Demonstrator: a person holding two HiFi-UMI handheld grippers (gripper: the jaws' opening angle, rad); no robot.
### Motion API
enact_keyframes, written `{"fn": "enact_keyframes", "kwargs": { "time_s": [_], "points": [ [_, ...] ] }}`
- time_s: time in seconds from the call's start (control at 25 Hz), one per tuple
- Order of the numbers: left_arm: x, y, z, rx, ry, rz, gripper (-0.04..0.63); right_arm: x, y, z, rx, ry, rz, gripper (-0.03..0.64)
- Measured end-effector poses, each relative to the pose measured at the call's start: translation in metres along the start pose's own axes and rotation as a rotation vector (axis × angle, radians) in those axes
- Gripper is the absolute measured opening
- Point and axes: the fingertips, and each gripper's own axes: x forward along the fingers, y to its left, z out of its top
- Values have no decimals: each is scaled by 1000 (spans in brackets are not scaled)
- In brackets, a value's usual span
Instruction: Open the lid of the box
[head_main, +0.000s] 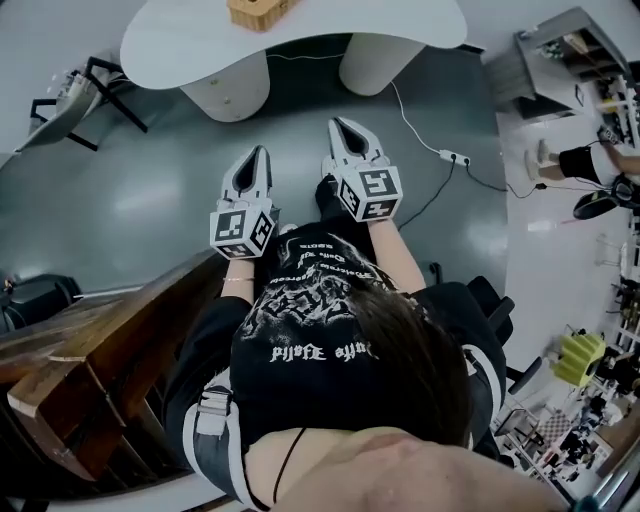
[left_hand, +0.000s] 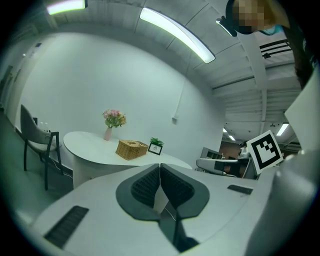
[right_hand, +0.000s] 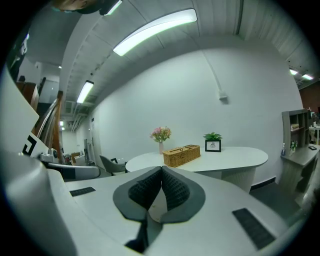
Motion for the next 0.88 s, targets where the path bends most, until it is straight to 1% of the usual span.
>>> {"fn": "enact_keyframes", "kwargs": {
  "time_s": [0.08, 0.24, 0.36, 0.48, 0.6, 0.68, 0.76, 0.88],
  "points": [
    [23, 3, 5, -11, -17, 10, 26, 17, -24, 7, 8, -12, -1, 25],
    [74, 3, 20, -59, -48, 3, 26, 47, -73, 19, 18, -9, -1, 25],
    [116, 6, 31, -46, -51, 36, 26, 76, -109, 24, 18, 11, 24, 26],
    [154, 11, 36, -32, -45, 91, 26, 106, -135, 29, 17, 19, 90, 25],
    [185, 19, 42, -8, -48, 158, 26, 138, -154, 39, -12, 19, 147, 25],
    [205, 21, 43, -8, -50, 195, 26, 157, -165, 45, -29, 24, 180, 25],
    [224, 21, 40, -12, -47, 218, 26, 172, -175, 48, -42, 32, 228, 26],
    [249, 19, 40, -10, -45, 243, 26, 190, -185, 54, -89, 48, 295, 25]
  ]
}}
